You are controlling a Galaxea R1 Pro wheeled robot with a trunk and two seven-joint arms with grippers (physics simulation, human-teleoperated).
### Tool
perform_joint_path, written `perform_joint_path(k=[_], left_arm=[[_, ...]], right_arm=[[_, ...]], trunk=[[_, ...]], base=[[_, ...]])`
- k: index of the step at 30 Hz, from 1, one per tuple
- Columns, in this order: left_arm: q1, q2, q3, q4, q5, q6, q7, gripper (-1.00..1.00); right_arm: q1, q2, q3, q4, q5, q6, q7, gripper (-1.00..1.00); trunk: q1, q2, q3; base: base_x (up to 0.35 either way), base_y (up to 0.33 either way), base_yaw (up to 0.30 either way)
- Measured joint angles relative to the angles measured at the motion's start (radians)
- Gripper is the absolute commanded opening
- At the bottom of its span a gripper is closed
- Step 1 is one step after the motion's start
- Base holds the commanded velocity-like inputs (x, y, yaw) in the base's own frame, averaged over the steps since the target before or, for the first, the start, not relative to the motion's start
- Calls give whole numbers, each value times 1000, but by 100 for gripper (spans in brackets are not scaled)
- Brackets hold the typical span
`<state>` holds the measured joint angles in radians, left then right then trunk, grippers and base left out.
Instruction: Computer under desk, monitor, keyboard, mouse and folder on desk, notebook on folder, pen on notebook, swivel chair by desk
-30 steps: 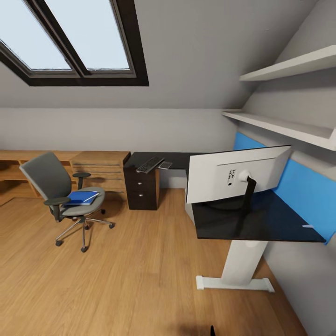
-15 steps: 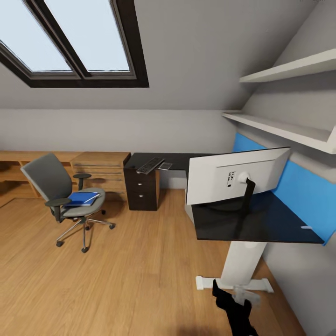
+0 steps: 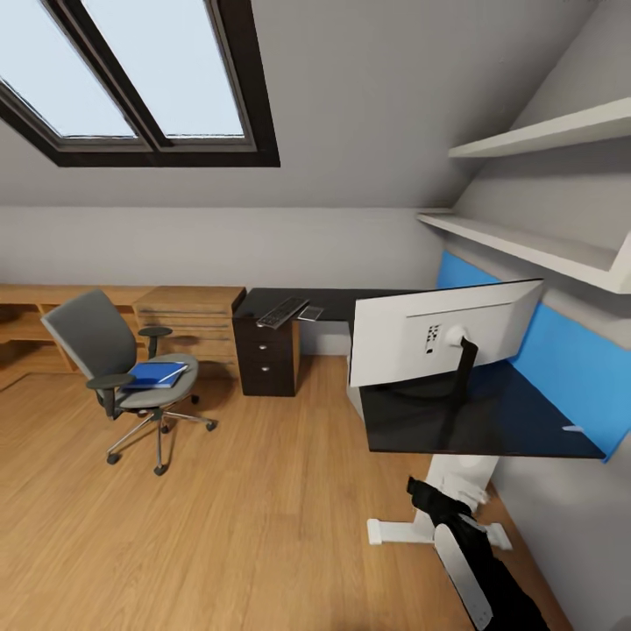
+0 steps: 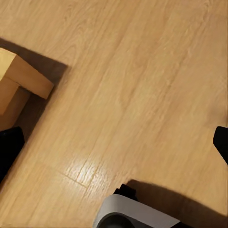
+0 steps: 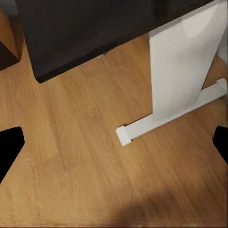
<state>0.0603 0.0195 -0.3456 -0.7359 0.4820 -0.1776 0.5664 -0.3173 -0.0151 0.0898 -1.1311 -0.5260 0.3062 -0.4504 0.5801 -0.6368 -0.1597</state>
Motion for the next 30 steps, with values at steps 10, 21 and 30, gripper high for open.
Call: perform_joint_path(k=[10,21,30], left_arm=[[-8,-3,88,45,-1,-39,-131,100],[-8,-5,90,48,-4,-97,-133,100],[-8,-6,89,48,-6,-101,-131,100]], right_arm=[[-90,8,-9,148,-3,-9,10,100],[-90,-39,57,73,34,-9,61,100],[-87,-39,248,61,93,-95,56,100]], trunk=[[-38,70,31],[-77,141,63],[-77,141,63]], base=[[0,0,0],[0,0,0],[11,9,0]])
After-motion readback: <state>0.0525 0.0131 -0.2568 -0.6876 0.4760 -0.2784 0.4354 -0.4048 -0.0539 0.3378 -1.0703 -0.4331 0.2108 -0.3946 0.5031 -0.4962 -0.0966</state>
